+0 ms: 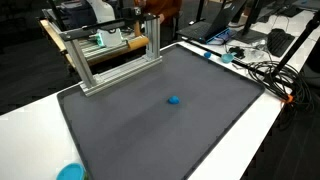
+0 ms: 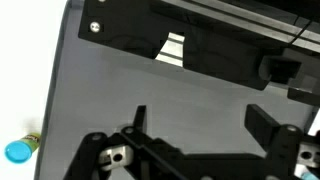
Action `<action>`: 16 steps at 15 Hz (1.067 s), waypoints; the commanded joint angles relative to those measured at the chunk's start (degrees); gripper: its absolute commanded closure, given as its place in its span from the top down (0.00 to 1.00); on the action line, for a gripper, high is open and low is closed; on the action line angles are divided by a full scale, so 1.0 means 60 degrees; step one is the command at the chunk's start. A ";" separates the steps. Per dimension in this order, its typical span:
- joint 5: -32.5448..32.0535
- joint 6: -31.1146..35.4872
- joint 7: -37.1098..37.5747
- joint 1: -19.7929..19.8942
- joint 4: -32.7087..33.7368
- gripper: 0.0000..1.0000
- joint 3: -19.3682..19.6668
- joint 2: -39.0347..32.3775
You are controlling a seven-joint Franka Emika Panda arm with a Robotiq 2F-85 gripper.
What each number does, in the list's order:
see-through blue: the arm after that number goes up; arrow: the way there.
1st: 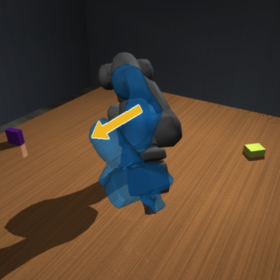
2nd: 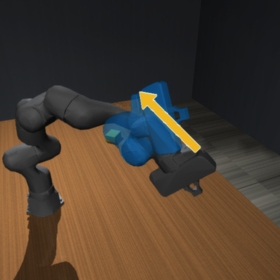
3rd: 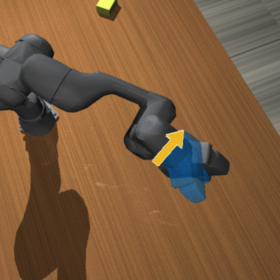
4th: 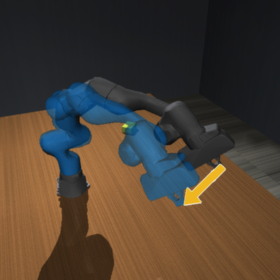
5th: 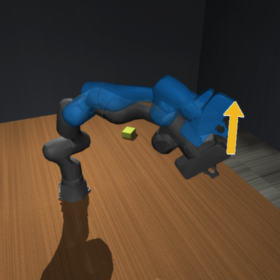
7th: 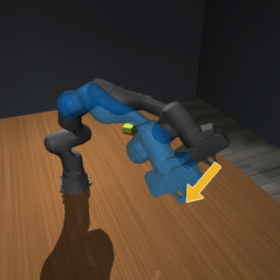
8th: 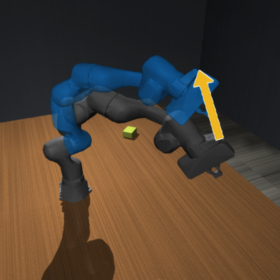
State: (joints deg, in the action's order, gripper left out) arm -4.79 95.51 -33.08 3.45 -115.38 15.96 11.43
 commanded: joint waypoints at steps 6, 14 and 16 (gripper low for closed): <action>-0.0051 0.1186 0.2113 0.0204 -0.1038 1.00 -0.0768 0.0548; -0.0061 0.1787 0.3888 0.0141 -0.3209 1.00 -0.1461 0.2294; -0.0043 0.2072 0.3583 0.0012 -0.3724 1.00 -0.1569 0.3074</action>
State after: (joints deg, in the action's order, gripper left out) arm -4.74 104.90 -11.20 3.87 -131.20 7.82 21.22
